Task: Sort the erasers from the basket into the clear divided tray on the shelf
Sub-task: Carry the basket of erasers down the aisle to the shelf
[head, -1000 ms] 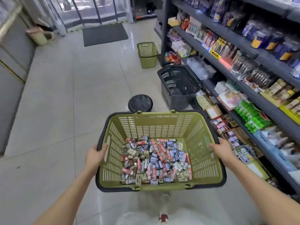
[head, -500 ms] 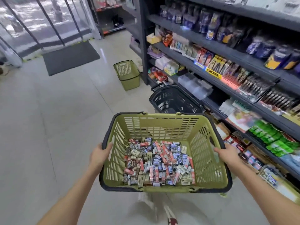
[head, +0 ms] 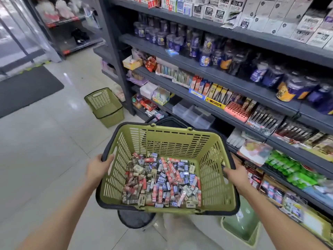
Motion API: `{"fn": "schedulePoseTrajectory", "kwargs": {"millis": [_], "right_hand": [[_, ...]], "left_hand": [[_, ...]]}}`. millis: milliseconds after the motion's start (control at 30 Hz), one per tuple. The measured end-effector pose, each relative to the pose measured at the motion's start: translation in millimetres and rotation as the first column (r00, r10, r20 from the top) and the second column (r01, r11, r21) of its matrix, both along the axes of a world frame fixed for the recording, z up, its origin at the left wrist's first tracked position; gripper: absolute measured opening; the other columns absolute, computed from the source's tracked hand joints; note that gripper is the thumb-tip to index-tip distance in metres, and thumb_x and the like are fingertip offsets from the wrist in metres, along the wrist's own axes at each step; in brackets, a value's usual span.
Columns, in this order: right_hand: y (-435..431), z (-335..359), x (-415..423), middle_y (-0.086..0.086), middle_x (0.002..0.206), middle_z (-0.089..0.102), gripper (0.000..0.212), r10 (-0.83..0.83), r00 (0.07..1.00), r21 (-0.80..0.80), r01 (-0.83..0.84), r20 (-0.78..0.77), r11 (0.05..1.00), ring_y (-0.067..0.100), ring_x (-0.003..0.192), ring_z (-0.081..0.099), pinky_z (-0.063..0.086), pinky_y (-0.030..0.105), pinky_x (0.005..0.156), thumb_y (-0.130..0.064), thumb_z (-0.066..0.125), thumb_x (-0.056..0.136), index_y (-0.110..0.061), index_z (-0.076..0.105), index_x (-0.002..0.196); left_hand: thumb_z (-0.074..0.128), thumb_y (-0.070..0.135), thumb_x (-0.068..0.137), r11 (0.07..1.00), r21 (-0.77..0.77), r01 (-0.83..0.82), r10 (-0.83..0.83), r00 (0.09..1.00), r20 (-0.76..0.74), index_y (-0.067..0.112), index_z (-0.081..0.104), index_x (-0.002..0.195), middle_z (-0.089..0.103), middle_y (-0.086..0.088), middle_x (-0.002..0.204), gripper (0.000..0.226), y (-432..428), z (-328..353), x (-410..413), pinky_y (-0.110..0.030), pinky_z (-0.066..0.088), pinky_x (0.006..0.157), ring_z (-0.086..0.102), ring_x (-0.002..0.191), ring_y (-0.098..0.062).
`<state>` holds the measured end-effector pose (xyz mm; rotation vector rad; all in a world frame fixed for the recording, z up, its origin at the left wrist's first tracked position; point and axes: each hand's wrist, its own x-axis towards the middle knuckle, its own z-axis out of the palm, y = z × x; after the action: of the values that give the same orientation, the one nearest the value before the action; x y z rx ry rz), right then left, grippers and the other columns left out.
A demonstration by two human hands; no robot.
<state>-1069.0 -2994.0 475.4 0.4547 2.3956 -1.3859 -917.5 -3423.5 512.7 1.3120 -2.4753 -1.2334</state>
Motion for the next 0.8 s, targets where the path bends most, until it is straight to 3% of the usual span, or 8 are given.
{"fn": "schedulePoseTrajectory", "kwargs": {"millis": [100,200,333,500,567,667,733,800], "right_hand": [[-8.6,-6.1,-52.1,0.008,0.065,0.061,0.015,0.001,1.000,0.002,-0.001,0.016,1.000,0.024,0.057,0.056,0.043,0.026,0.053,-0.005,0.060,0.079,-0.013,0.060,0.091],[-17.1,-15.2,-93.7,0.008,0.069,0.064,0.009,-0.042,0.999,0.012,0.042,0.023,0.999,0.021,0.056,0.058,0.044,0.025,0.053,-0.008,0.063,0.078,-0.012,0.061,0.086],[-23.8,-25.3,-127.4,0.006,0.072,0.064,0.017,-0.122,0.993,0.031,0.122,-0.002,0.992,0.017,0.057,0.058,0.045,0.026,0.057,-0.013,0.068,0.080,-0.009,0.067,0.097],[-32.0,-38.0,-161.8,0.009,0.084,0.067,0.028,-0.194,0.977,0.053,0.190,0.084,0.980,0.027,0.075,0.066,0.054,0.035,0.070,-0.015,0.068,0.081,-0.010,0.065,0.108],[-34.0,-42.4,-174.0,0.011,0.087,0.065,0.031,-0.212,0.965,0.056,0.205,0.155,0.977,0.026,0.079,0.063,0.051,0.032,0.072,-0.017,0.070,0.082,-0.005,0.065,0.110],[-39.6,-48.5,-185.1,0.006,0.084,0.065,0.033,-0.215,0.951,0.074,0.204,0.221,0.976,0.019,0.068,0.059,0.044,0.026,0.062,-0.025,0.073,0.081,-0.009,0.066,0.109],[-46.5,-56.5,-186.8,0.001,0.074,0.062,0.030,-0.265,0.934,0.110,0.245,0.239,0.963,0.012,0.061,0.055,0.039,0.021,0.052,-0.021,0.070,0.083,-0.007,0.065,0.108],[-55.7,-67.2,-185.4,0.000,0.070,0.060,0.027,-0.312,0.917,0.152,0.282,0.247,0.947,0.013,0.062,0.055,0.038,0.021,0.051,-0.016,0.069,0.083,-0.004,0.065,0.107]], "left_hand": [[0.059,0.039,0.091,0.999,0.031,0.015,-0.015,1.000,0.017,0.013,0.058,0.080,0.062,-0.009,0.067,0.028,-10.2,-0.1,-57.0,-0.038,0.050,0.059,0.062,0.063,-0.029],[0.059,0.039,0.091,0.999,0.029,0.031,-0.032,0.999,0.037,0.012,0.058,0.081,0.062,-0.006,0.068,0.029,-20.8,0.5,-110.3,-0.035,0.048,0.058,0.061,0.064,-0.027],[0.058,0.039,0.091,0.997,0.022,0.072,-0.073,0.995,0.066,0.011,0.059,0.087,0.063,-0.006,0.071,0.028,-33.8,-1.5,-171.1,-0.040,0.052,0.067,0.061,0.069,-0.027],[0.059,0.038,0.091,0.990,0.026,0.139,-0.141,0.985,0.100,0.018,0.053,0.072,0.059,-0.004,0.064,0.028,-47.9,-9.4,-244.4,-0.033,0.044,0.055,0.056,0.058,-0.020],[0.058,0.039,0.091,0.981,0.011,0.196,-0.195,0.969,0.151,0.016,0.054,0.078,0.059,-0.007,0.068,0.027,-54.2,-16.0,-272.8,-0.032,0.046,0.056,0.057,0.058,-0.022],[0.058,0.041,0.091,0.966,0.025,0.256,-0.256,0.943,0.213,0.011,0.057,0.093,0.063,-0.011,0.078,0.030,-65.3,-33.6,-315.1,-0.039,0.051,0.066,0.061,0.071,-0.029],[0.057,0.042,0.091,0.953,0.035,0.302,-0.301,0.922,0.243,0.009,0.059,0.095,0.064,-0.012,0.077,0.033,-71.5,-48.6,-342.1,-0.041,0.052,0.070,0.061,0.072,-0.031],[0.056,0.041,0.092,0.930,0.028,0.367,-0.360,0.889,0.284,0.008,0.060,0.098,0.066,-0.015,0.081,0.035,-77.0,-64.3,-366.7,-0.040,0.052,0.071,0.062,0.076,-0.034]]}}
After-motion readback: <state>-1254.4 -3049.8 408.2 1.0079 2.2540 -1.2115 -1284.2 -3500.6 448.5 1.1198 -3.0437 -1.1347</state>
